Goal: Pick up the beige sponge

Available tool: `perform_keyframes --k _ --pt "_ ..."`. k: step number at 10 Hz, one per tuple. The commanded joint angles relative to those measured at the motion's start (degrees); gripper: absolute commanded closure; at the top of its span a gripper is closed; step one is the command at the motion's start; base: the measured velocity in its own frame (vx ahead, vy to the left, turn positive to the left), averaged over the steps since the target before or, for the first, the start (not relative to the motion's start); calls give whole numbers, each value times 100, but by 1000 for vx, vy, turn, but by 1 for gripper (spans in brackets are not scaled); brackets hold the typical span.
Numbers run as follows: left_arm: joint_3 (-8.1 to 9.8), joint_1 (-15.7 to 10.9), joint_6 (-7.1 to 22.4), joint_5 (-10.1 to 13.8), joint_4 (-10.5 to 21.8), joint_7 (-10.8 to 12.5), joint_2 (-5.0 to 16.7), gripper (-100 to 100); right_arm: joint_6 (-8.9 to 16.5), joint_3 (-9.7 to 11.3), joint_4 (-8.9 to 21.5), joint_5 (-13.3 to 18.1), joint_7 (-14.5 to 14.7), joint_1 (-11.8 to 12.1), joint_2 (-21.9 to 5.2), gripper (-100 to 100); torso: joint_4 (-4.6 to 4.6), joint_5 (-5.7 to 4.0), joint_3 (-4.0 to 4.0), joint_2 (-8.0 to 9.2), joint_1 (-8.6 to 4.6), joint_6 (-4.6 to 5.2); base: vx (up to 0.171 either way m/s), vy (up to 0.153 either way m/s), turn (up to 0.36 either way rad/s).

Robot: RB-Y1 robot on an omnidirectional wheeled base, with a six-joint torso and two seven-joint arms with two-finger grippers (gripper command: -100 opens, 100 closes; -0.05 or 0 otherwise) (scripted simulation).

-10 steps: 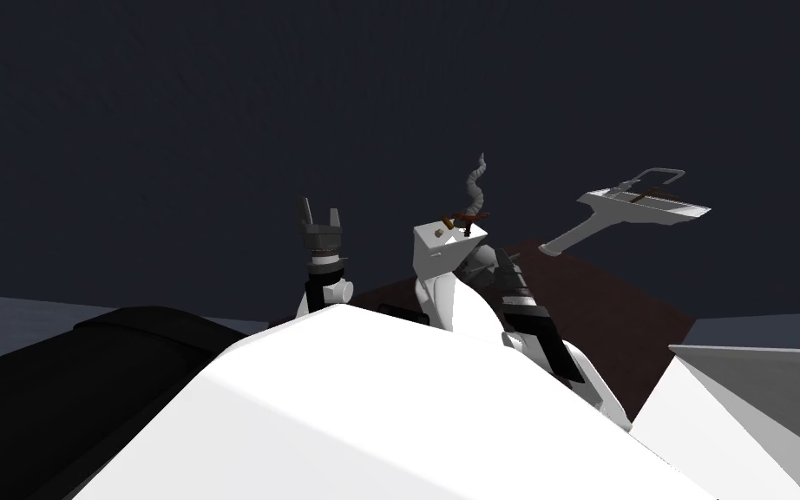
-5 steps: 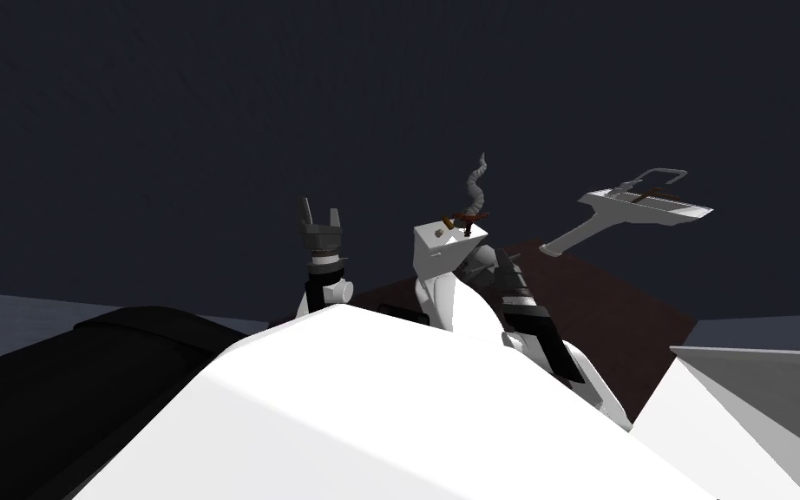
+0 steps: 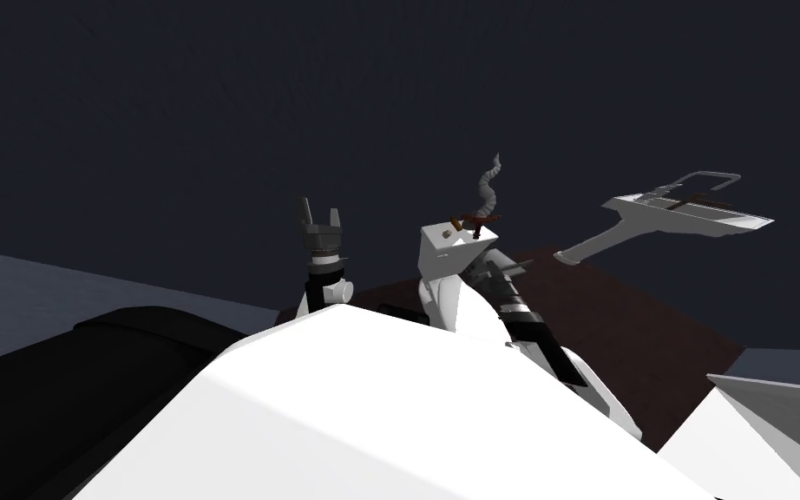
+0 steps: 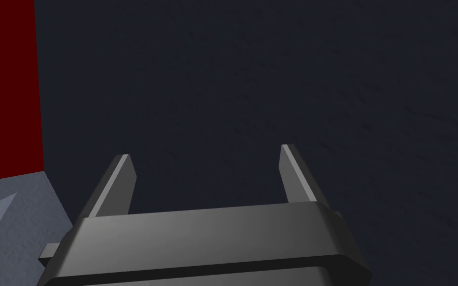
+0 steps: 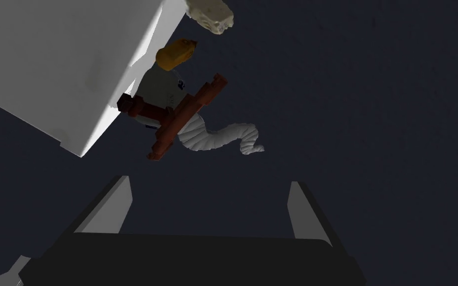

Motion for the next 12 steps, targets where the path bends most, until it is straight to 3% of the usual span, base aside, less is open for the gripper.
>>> perform_keyframes --k 1,11,12 --pt "0 0 0 0 0 0 0 0 93 56 134 -195 42 87 -282 -100 0 0 0 0 0 0 -20 9 110" --pt "0 -1 0 0 0 0 0 0 291 484 1004 -1123 402 595 -1586 -100 0 -2 1 1 -8 -3 -25 -1 155" --pt "0 0 0 0 0 0 0 0 331 581 1202 -1327 491 707 -1783 -100 0 -2 0 0 -9 2 -25 -3 216"
